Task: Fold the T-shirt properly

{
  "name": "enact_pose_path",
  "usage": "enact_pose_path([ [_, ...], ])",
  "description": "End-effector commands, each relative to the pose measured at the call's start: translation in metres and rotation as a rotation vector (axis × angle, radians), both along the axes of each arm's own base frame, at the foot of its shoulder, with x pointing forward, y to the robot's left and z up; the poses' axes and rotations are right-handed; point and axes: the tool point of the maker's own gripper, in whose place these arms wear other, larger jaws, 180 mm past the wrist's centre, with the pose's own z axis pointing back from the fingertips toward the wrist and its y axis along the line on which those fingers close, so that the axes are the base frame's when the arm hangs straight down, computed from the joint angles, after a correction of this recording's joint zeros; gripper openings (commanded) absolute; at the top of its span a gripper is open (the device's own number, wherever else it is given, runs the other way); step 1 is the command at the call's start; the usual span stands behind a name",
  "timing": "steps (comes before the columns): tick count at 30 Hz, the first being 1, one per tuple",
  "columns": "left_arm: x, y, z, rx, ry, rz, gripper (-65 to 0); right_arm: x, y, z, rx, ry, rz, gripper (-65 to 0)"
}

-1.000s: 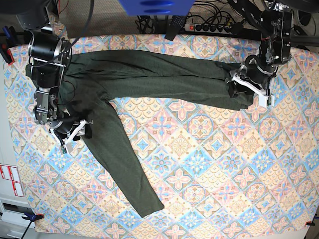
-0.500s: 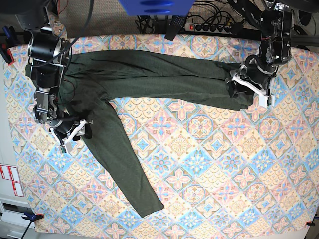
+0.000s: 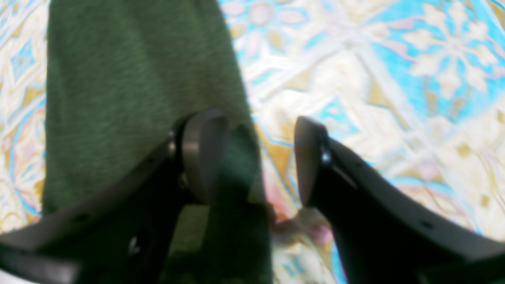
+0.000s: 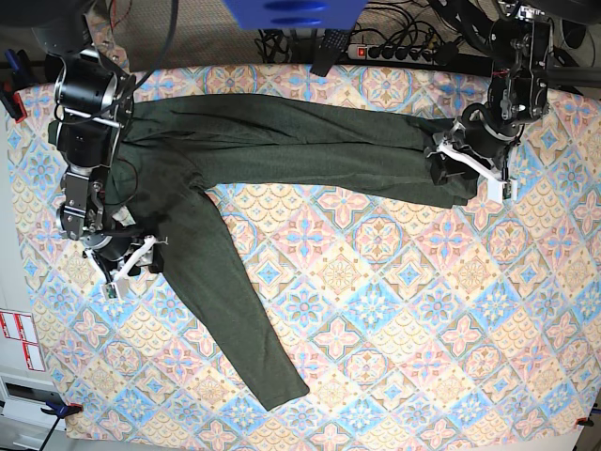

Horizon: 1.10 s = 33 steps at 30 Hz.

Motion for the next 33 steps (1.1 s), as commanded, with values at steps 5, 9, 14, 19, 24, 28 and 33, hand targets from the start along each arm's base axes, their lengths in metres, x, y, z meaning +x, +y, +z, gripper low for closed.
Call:
enact_pose_path([
  [5,0.007,0.002,0.010,0.006,-0.039,-0.005,-29.9,0.019,-0.009,0.023,-0.005,-0.066,-0.012,-34.7],
  [9,0.007,0.002,0.010,0.006,-0.039,-0.005,-29.9,0.007,-0.006,0.001,0.029,0.002,-0.024,-34.7],
  [14,0.007,0.002,0.010,0.006,-0.039,-0.005,-29.9,-0.003,-0.003,-0.012,0.046,0.045,-0.029,-34.7],
  [19,0.007,0.002,0.010,0.006,-0.039,-0.005,-29.9,-0.009,0.009,-0.020,0.017,0.079,0.036,-35.1],
  [24,0.007,0.002,0.010,0.006,-0.038,-0.006,-29.9,-0.016,0.029,-0.029,-0.039,0.117,0.149,-35.1],
  [28,0.007,0.002,0.010,0.006,-0.039,-0.005,-29.9,-0.034,0.031,-0.043,-0.036,0.154,0.155,-35.6],
  [33,0.007,0.003,0.010,0.007,-0.040,-0.002,-29.9,-0.028,0.032,-0.033,-0.065,0.121,0.178,-45.9],
])
